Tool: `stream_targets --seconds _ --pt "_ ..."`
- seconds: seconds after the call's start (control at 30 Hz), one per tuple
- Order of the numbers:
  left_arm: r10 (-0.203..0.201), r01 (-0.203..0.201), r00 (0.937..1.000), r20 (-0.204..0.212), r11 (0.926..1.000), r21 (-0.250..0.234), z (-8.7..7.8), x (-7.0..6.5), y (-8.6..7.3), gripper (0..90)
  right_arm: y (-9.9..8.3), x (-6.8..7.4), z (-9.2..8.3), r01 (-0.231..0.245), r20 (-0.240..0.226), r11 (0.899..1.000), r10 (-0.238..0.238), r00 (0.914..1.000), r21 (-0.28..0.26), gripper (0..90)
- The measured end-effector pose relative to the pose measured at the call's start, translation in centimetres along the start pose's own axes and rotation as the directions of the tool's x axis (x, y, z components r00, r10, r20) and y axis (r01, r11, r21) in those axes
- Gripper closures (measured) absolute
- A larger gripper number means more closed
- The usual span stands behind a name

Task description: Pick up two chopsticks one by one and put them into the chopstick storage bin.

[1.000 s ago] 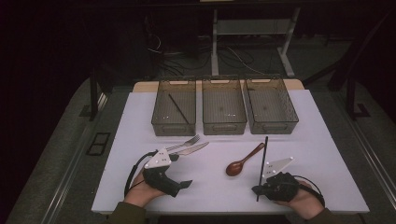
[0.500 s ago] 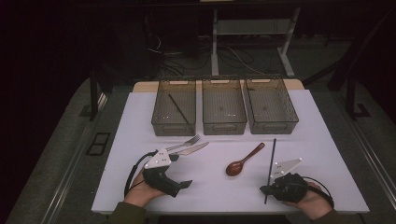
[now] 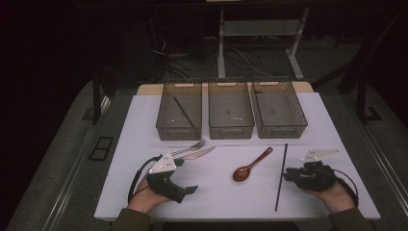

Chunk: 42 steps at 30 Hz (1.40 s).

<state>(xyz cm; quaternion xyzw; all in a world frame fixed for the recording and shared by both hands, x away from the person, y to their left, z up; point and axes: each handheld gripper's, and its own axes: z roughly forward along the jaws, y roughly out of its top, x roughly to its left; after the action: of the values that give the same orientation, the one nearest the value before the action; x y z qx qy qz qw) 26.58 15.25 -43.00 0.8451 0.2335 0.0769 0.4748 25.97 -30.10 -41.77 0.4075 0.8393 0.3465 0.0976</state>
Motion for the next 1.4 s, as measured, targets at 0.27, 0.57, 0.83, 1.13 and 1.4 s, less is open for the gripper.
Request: stream_targets --seconds 0.27,0.57,0.83,1.13,1.4 --pt "-0.003 0.003 1.0 -0.004 1.0 -0.002 0.0 0.0 0.0 0.0 1.9 -4.5 1.9 -0.159 0.123 0.987 0.161 0.9793 -0.03 62.4" --pt "-0.006 0.006 1.0 -0.004 1.0 -0.007 0.0 0.0 0.0 0.0 3.9 -7.1 4.9 -0.239 0.202 0.971 0.24 0.9496 -0.029 64.6" --pt "-0.007 0.007 1.0 -0.004 1.0 -0.006 -0.1 0.0 -0.1 0.0 3.9 -7.4 5.7 -0.253 0.209 0.967 0.247 0.9463 0.002 67.6" --pt "-0.009 0.009 1.0 -0.003 0.9999 -0.009 0.0 0.0 -0.1 0.0 4.0 -7.3 5.9 -0.228 0.226 0.974 0.219 0.9492 0.012 71.9" --pt "-0.007 0.007 1.0 -0.004 1.0 -0.006 -0.1 0.0 -0.1 0.0 4.6 -7.2 6.4 -0.199 0.238 0.98 0.188 0.9529 0.024 75.3"
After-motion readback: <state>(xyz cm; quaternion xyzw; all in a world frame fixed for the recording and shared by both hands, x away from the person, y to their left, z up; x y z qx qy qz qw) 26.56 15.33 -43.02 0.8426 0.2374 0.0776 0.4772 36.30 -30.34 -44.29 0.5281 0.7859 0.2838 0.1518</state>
